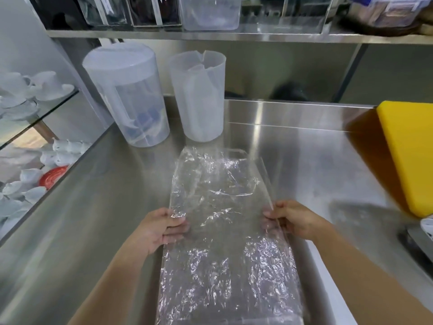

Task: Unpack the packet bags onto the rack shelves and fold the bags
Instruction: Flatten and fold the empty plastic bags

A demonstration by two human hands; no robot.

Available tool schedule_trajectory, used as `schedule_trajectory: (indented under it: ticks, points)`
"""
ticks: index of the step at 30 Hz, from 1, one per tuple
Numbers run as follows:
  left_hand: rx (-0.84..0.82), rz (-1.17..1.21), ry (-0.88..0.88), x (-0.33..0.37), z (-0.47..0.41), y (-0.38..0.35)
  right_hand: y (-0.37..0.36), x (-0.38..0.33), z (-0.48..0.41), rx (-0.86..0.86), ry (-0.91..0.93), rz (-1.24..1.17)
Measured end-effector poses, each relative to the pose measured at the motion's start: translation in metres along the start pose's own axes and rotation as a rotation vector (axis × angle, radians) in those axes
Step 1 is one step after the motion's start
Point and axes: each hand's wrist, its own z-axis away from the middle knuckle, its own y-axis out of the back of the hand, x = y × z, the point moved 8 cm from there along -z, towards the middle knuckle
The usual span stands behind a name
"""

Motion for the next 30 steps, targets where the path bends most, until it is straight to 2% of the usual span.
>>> schedule_trajectory:
  ticks: [3,7,9,12,14,20,24,27,30]
  points:
    - [-0.001,0.030,-0.060,0.010,0.001,0.001,0.008,-0.005,0.000,0.062,0.079,-0.058]
    - [-0.019,0.083,-0.156,0.027,0.003,0.005,0.012,-0.012,0.005,0.046,0.134,-0.066]
    - [-0.027,0.077,-0.089,0.018,0.004,0.003,0.012,-0.009,0.005,0.035,0.113,-0.047]
    - [-0.158,0.002,0.050,0.000,0.011,-0.008,0.020,-0.001,0.008,0.046,0.080,-0.082]
    - [-0.217,-0.028,0.031,-0.001,0.014,-0.010,0.023,0.001,0.014,0.010,0.076,-0.097]
    - [-0.144,0.139,-0.324,0.043,0.014,-0.009,0.028,-0.029,0.028,-0.032,0.282,-0.132]
    - [-0.012,0.138,-0.410,0.056,0.016,-0.010,0.029,-0.049,0.037,-0.050,0.350,-0.113]
    - [0.062,0.012,-0.477,0.063,0.023,-0.011,0.027,-0.059,0.049,-0.032,0.423,0.146]
    - [0.043,-0.259,-0.722,0.086,0.046,-0.021,0.028,-0.061,0.055,-0.017,0.459,0.442]
